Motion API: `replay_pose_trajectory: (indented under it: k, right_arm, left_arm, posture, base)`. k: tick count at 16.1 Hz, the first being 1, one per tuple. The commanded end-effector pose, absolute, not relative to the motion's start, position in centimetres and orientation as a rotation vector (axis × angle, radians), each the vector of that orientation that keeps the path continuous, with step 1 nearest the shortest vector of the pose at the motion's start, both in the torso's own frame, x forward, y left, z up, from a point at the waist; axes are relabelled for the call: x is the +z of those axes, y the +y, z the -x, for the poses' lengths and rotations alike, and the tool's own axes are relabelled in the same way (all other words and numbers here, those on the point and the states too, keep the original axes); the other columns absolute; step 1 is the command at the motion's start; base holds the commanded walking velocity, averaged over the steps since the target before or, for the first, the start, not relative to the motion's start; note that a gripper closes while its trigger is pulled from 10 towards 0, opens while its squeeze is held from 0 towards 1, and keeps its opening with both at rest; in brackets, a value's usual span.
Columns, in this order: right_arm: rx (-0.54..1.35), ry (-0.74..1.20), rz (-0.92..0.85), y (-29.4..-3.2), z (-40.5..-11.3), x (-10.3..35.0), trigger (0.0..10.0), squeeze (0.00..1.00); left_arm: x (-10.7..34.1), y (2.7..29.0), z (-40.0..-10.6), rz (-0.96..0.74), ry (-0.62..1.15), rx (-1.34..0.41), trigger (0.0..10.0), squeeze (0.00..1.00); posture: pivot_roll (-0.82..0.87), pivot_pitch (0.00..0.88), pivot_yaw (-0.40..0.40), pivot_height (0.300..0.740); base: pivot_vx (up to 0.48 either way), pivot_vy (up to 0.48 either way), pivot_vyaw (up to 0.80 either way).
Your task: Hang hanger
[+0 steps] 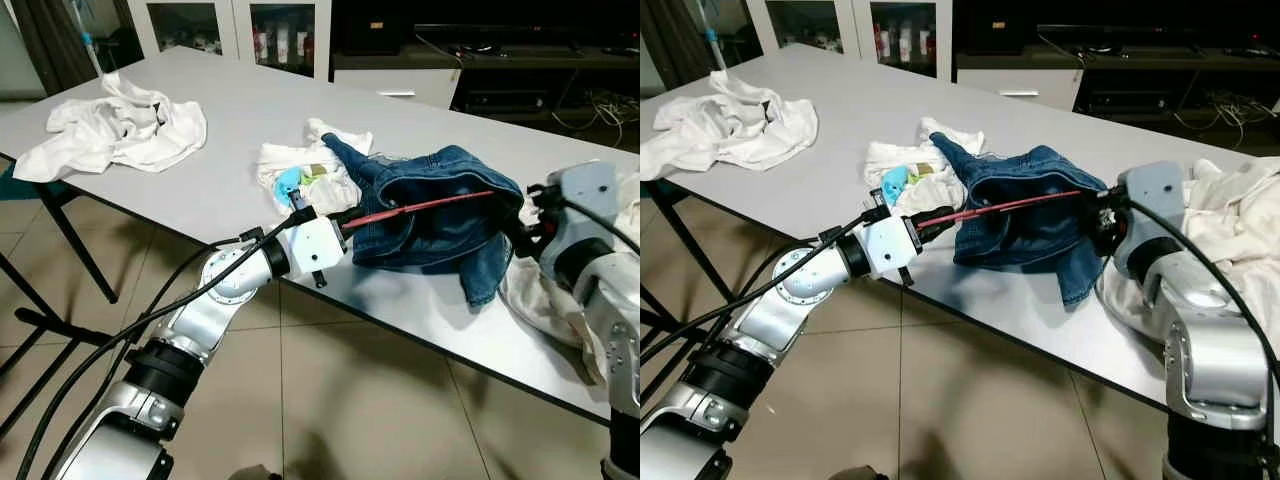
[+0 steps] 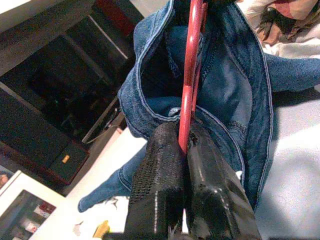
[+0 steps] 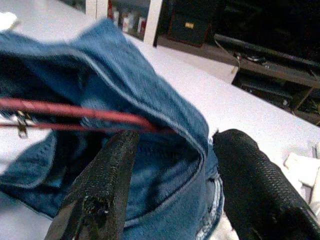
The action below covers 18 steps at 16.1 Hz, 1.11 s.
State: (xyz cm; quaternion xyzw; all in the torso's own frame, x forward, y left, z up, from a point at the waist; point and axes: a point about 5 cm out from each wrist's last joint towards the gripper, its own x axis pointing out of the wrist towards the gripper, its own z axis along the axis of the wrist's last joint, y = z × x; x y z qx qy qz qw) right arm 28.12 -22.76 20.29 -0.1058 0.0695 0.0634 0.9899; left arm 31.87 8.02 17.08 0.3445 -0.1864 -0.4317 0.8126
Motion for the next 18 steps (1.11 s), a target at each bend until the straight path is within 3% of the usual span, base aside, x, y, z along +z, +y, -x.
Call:
replay_pose_trajectory:
  k: [1,6,11,12,13,14,18]
  right_arm:
    - [0.131,0.168,0.234,-23.1,-28.2,19.5,10.0,0.00]
    - [0.056,0.194,0.247,-24.4,-29.7,18.2,10.0,0.00]
    - [0.110,0.190,0.150,-23.3,-31.1,16.9,10.0,0.00]
    - [0.125,0.174,0.115,-22.9,-31.4,17.0,9.3,0.00]
    - [0.139,0.159,0.109,-22.6,-31.6,17.2,3.9,0.00]
    - [0.158,0.135,0.093,-22.3,-31.6,17.5,0.0,0.00]
    - [0.135,0.071,0.121,-22.8,-31.4,18.4,0.0,0.00]
  left_arm:
    - [17.6,7.9,-31.9,-0.742,-0.426,-0.927,10.0,0.00]
    - [17.7,8.0,-31.9,-0.741,-0.427,-0.920,10.0,0.00]
    - [17.7,7.8,-31.9,-0.741,-0.432,-0.924,10.0,0.00]
    - [17.7,7.8,-31.9,-0.742,-0.432,-0.924,10.0,0.00]
    - [17.7,7.8,-31.9,-0.744,-0.432,-0.924,10.0,0.00]
    - [17.7,7.9,-31.9,-0.744,-0.432,-0.923,10.0,0.00]
    - [17.6,8.1,-32.0,-0.750,-0.422,-0.909,10.0,0.00]
  posture:
    - [0.00,0.000,0.010,0.723]
    - [0.02,0.000,0.004,0.723]
    - [0.02,0.000,0.002,0.723]
    - [0.02,0.000,0.003,0.723]
    - [0.02,0.000,0.003,0.723]
    - [0.03,0.000,0.001,0.723]
    - [0.03,0.000,0.001,0.723]
  base:
    - [0.000,0.000,0.00]
    - [0.000,0.000,0.00]
    - [0.000,0.000,0.00]
    - [0.000,0.000,0.00]
    - [0.000,0.000,0.00]
    - [0.000,0.000,0.00]
    - [0.000,0.000,0.00]
